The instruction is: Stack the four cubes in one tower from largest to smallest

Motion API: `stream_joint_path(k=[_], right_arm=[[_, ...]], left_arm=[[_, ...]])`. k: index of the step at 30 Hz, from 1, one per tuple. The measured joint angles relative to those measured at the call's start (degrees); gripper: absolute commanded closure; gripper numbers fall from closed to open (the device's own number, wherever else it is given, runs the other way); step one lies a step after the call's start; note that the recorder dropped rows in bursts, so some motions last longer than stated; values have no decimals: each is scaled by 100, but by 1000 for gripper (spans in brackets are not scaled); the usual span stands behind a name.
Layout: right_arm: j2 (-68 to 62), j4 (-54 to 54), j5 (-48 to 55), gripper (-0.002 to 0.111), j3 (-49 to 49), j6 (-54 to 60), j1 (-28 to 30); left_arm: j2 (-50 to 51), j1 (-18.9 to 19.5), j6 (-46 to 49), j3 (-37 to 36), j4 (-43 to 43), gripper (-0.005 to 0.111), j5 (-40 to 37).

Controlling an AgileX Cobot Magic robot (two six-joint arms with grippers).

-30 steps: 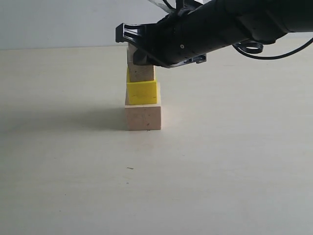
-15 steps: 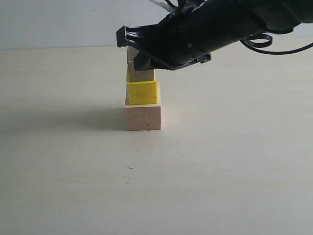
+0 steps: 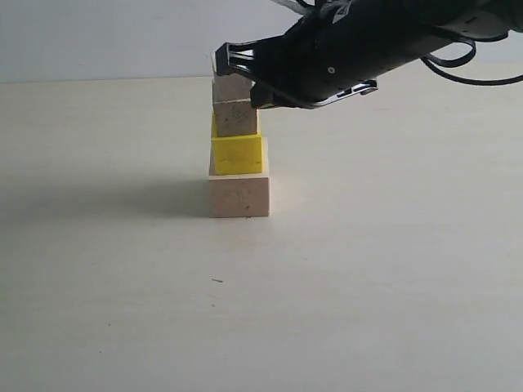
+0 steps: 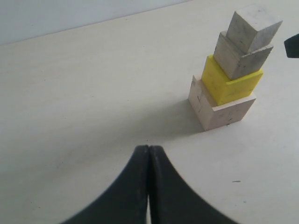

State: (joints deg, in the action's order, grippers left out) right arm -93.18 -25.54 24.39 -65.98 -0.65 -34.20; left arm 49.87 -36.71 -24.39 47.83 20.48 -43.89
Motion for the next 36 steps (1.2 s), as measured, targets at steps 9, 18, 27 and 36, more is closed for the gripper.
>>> stream_joint_path(k=[9, 18, 27, 36], right_arm=[[0, -16, -91, 108, 0, -11, 330], [-164, -291, -147, 108, -114, 432, 330], [-280, -384, -159, 108, -268, 561, 330], [-280, -432, -35, 108, -268, 717, 330]], left_arm=[[0, 0, 0, 0, 0, 107, 0], [0, 0, 0, 0, 0, 107, 8], [0, 0, 0, 0, 0, 107, 23], [0, 0, 0, 0, 0, 107, 25]])
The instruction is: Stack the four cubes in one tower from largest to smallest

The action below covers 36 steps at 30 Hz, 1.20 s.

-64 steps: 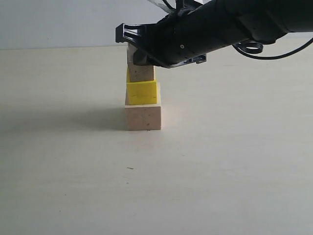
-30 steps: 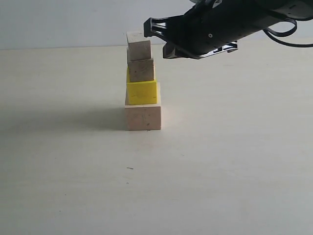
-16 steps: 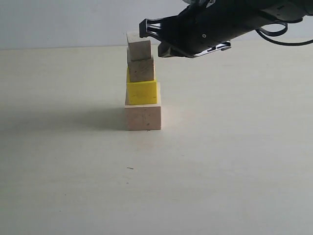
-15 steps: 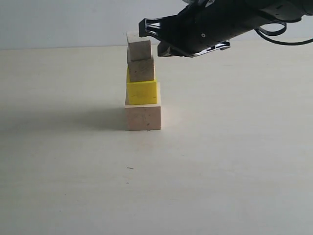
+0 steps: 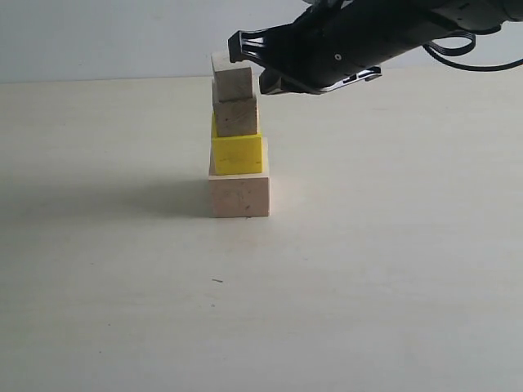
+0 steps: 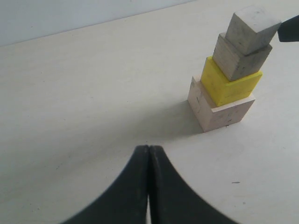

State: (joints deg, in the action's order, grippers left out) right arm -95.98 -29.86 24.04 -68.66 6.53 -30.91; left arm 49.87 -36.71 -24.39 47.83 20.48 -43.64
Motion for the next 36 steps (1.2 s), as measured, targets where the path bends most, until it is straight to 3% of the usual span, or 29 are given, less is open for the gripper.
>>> stream_joint_path(k=[30, 36], right_arm=[[0, -154, -223, 108, 0, 179, 0], [0, -605, -123, 108, 0, 476, 0]], left_arm=[[0, 0, 0, 0, 0, 107, 0], [0, 0, 0, 0, 0, 107, 0]])
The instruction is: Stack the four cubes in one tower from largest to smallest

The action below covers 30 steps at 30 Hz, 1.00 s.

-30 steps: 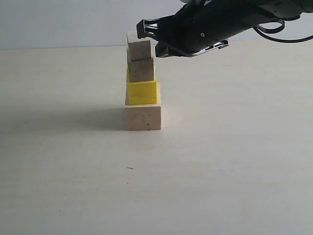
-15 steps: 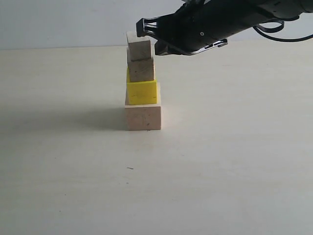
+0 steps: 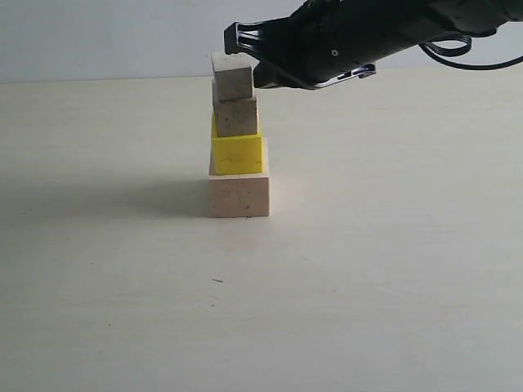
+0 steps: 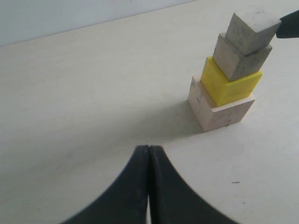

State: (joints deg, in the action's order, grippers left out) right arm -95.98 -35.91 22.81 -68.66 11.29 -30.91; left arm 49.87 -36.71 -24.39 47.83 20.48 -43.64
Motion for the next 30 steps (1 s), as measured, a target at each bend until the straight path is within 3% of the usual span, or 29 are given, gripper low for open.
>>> stream_joint_path(k=[18, 30], right_arm=[[0, 74, 37, 108, 0, 223, 0], [638, 3154, 34, 108, 0, -2440, 0]], left_arm=[[0, 0, 0, 0, 0, 107, 0], [0, 0, 0, -39, 8, 107, -10]])
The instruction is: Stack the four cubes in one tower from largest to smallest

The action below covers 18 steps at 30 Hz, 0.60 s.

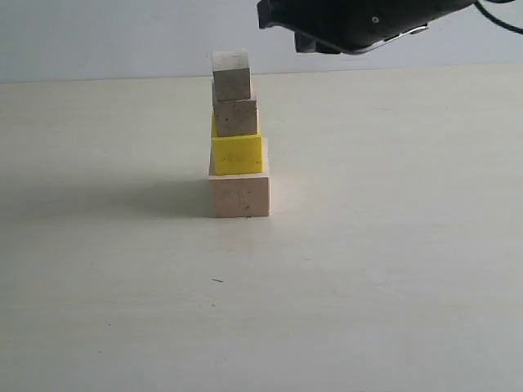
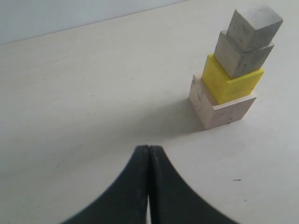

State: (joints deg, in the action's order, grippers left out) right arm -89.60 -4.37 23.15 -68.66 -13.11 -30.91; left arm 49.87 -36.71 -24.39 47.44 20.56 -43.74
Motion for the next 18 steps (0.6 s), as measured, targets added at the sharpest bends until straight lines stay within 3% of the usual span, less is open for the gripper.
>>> stream_joint_path(k=[18], right_arm=[[2904, 691, -1977, 108, 2368, -508, -199]], left_arm=[[0, 0, 0, -392, 142, 107, 742]])
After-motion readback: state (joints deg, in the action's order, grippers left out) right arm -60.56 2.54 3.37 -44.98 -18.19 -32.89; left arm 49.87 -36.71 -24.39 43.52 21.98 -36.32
